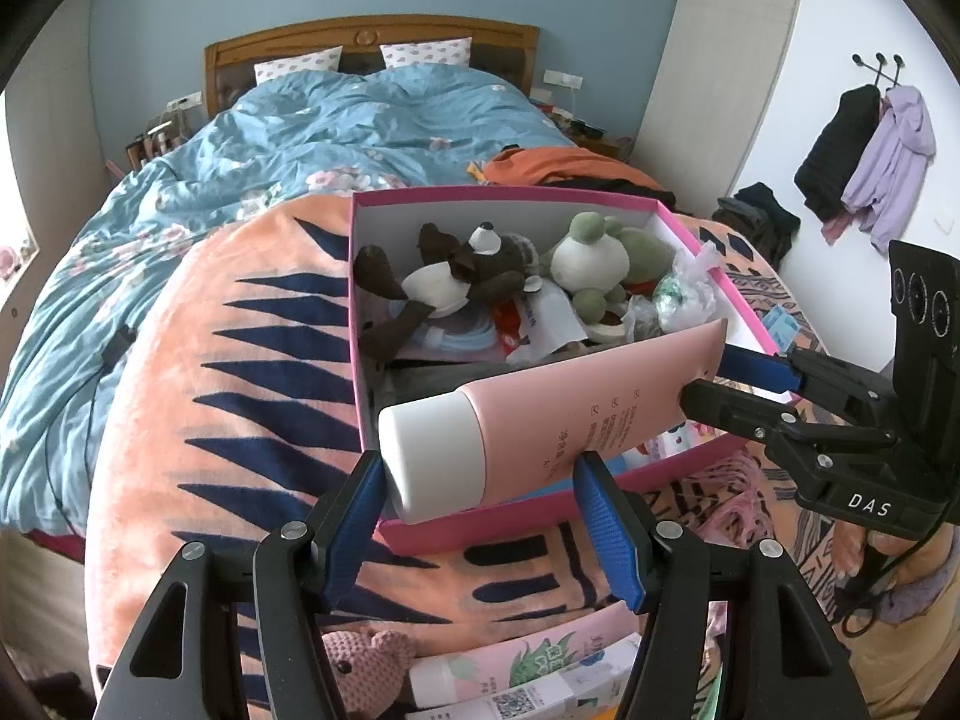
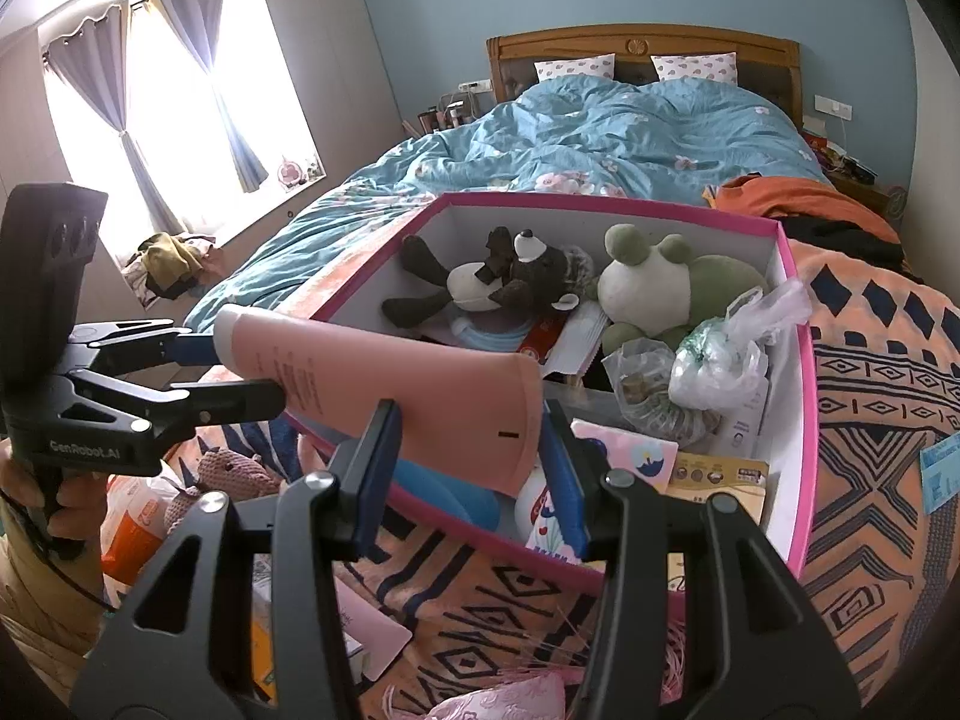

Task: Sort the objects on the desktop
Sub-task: 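Lower the pink tube with both tools into the pink box, then open both tools to release the pink tube, then withdraw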

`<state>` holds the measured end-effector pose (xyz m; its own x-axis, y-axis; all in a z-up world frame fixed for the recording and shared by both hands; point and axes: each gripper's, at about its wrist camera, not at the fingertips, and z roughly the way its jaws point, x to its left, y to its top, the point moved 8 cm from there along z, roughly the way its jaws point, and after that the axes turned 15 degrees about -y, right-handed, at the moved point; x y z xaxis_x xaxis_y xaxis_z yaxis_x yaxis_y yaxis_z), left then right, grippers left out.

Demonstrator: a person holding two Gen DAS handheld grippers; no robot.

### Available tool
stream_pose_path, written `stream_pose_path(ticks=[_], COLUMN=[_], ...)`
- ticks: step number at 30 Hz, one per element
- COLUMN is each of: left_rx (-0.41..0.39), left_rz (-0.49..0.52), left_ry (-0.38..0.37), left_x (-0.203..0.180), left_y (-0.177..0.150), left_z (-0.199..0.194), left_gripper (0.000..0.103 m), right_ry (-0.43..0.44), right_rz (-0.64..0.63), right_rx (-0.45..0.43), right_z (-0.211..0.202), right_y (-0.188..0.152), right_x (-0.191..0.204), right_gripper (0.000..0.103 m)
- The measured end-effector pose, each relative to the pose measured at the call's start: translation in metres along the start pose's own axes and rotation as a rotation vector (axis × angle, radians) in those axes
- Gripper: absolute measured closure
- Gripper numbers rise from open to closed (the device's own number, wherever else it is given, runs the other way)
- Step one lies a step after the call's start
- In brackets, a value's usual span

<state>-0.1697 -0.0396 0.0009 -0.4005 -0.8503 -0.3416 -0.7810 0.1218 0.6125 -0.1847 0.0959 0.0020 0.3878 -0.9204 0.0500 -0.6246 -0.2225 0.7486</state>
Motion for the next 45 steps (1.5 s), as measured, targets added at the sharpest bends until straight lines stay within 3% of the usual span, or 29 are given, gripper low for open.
stream_pose_path(ticks=[12,19,33,40,45], left_rx=[0.050,0.079,0.016,-0.053,-0.062], left_rz=[0.010,0.046,0.047,0.045,0.067], left_ry=[0.033,0.145,0.093,0.025,0.017], left_x=[0.000,0.002,0.002,-0.007,-0.013], left_y=[-0.004,-0.005,-0.006,-0.021,-0.044], left_z=[0.012,0.014,0.001,-0.024,-0.037], left_gripper=[0.038,0.038,0.038,0.038,0.038], right_ry=[-0.001,0.000,-0.041,0.001,0.032], right_rz=[-0.014,-0.043,-0.096,-0.069,-0.080], right_rx=[0.045,0.096,0.091,0.030,-0.032], right_z=[0.009,0.017,0.026,0.002,-0.029], right_y=[-0.008,-0.015,-0.016,-0.018,-0.027], right_x=[-0.002,-0.002,0.003,0.009,0.022], right_gripper=[0.054,0.054,0.054,0.054,0.054])
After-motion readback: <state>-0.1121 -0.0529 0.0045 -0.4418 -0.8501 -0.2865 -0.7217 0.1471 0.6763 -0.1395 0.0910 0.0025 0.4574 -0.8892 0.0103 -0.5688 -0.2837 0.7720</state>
